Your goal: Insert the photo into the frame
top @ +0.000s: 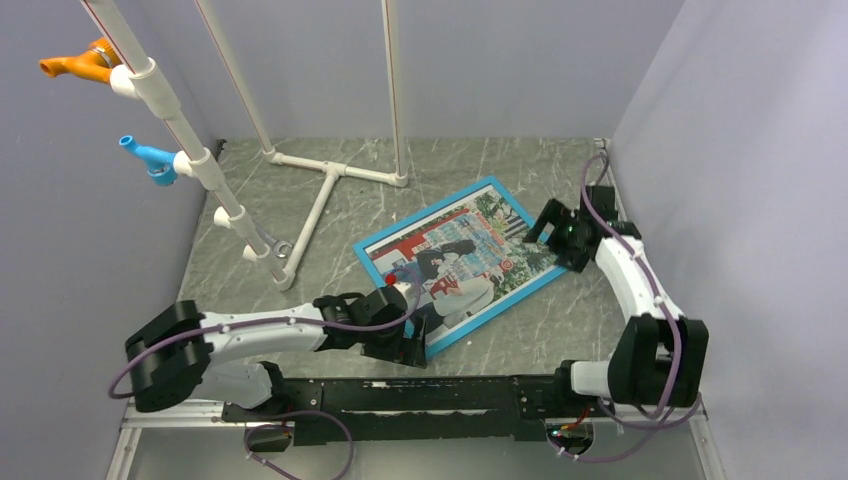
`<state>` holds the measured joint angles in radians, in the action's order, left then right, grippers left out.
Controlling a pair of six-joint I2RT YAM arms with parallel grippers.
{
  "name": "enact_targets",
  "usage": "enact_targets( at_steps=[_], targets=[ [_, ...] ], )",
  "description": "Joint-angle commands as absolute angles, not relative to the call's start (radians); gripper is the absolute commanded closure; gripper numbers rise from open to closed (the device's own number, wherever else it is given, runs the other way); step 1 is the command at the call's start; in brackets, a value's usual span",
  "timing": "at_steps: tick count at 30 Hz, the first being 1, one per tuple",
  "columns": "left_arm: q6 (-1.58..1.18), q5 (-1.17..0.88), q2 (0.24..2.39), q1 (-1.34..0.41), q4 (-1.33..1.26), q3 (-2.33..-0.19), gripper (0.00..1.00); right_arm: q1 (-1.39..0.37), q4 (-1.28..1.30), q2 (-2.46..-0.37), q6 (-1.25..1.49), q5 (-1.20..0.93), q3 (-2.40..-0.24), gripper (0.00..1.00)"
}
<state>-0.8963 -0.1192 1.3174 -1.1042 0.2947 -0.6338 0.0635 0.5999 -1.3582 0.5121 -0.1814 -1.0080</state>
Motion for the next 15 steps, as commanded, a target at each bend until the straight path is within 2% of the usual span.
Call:
enact_targets(
  at_steps=[1, 7, 10, 15],
  targets=[
    [-0.881, -0.069, 1.178, -1.108, 0.462, -0.714, 0.01, 0.043, 0.676, -1.233, 0.600, -0.308, -0.837, 0.00],
    [-0.790, 0.029, 1.102, -1.089, 0.654, -0.986, 0.01, -0.061, 0.642, -1.147, 0.668, -0.296, -0.651, 0.01],
    [-0.766, 0.051, 1.107, -1.076, 0.701, -1.125, 0.01, -0.218, 0.601, -1.175, 0.742, -0.245, -0.612, 0.02],
    [-0.755, 0.038, 1.127, -1.066, 0.710, -1.243, 0.01, -0.324, 0.527, -1.264, 0.821, -0.182, -0.577, 0.12]
  ],
)
